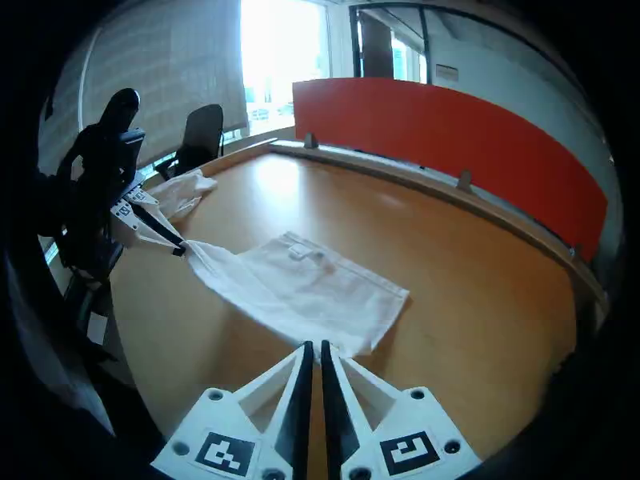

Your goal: Fold towel

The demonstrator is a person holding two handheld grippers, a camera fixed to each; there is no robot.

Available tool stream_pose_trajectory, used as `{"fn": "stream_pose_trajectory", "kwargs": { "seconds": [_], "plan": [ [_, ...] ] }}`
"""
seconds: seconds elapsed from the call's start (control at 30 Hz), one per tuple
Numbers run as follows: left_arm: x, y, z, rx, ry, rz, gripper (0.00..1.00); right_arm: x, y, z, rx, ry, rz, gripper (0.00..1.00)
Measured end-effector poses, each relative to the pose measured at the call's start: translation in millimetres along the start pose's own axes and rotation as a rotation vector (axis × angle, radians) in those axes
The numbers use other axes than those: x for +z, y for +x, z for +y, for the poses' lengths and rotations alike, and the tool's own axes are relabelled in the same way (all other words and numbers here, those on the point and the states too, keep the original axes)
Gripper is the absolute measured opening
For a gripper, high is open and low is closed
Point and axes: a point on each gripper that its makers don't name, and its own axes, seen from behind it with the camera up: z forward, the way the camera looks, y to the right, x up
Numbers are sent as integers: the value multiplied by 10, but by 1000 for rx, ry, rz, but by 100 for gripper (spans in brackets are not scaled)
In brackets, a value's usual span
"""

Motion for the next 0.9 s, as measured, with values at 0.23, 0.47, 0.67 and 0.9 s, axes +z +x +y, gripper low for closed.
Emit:
{"fn": "stream_pose_trajectory", "kwargs": {
  "seconds": [0.23,0.47,0.67,0.9],
  "plan": [
    [-24,2,15,-3,-2,-3,12,-12,-4,-13,2,5,-3,7],
    [-8,-14,46,1,-7,-6,12,-2,-14,-4,-4,1,-4,6],
    [-12,0,67,-6,-12,-1,12,-6,-25,8,-14,5,-7,6],
    [-3,-9,96,-7,-14,-2,12,-2,-56,23,-32,4,-15,5]
  ]
}}
